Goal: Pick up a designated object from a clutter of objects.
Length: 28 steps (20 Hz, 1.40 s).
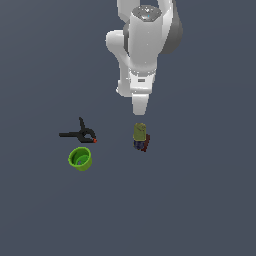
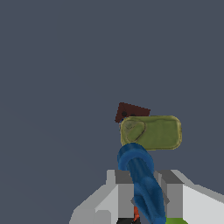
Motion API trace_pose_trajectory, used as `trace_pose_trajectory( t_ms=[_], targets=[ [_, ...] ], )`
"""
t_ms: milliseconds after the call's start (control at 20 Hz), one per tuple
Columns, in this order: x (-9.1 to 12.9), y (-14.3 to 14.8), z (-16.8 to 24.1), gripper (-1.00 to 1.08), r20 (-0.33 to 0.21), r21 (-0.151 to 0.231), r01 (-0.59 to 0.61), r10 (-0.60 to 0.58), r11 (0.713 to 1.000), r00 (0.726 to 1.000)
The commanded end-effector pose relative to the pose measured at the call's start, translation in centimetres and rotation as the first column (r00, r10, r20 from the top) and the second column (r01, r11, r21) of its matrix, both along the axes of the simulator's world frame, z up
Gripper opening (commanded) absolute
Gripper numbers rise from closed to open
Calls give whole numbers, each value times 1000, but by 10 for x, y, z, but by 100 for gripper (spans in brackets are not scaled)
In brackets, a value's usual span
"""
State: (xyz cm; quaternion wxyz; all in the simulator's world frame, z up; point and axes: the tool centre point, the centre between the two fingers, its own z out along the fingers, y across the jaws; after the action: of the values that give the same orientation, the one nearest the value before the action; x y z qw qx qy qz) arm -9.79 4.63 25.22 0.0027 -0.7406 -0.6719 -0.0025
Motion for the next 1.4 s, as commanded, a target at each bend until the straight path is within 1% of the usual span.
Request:
trace_pose_trajectory(
  t_ms=[0, 500, 750, 1050, 1350],
  targets=[
    [-1, -18, 23, -100, 0, 1, 0, 0, 1000, 1000],
    [-1, -92, 115, -100, 0, -3, 2, -2, 1000, 1000],
    [0, -123, 153, -100, -1, -5, 3, -3, 1000, 1000],
    [2, -147, 183, -100, -1, -7, 3, -3, 1000, 1000],
    [4, -158, 197, -100, 0, -8, 3, -3, 1000, 1000]
  ],
)
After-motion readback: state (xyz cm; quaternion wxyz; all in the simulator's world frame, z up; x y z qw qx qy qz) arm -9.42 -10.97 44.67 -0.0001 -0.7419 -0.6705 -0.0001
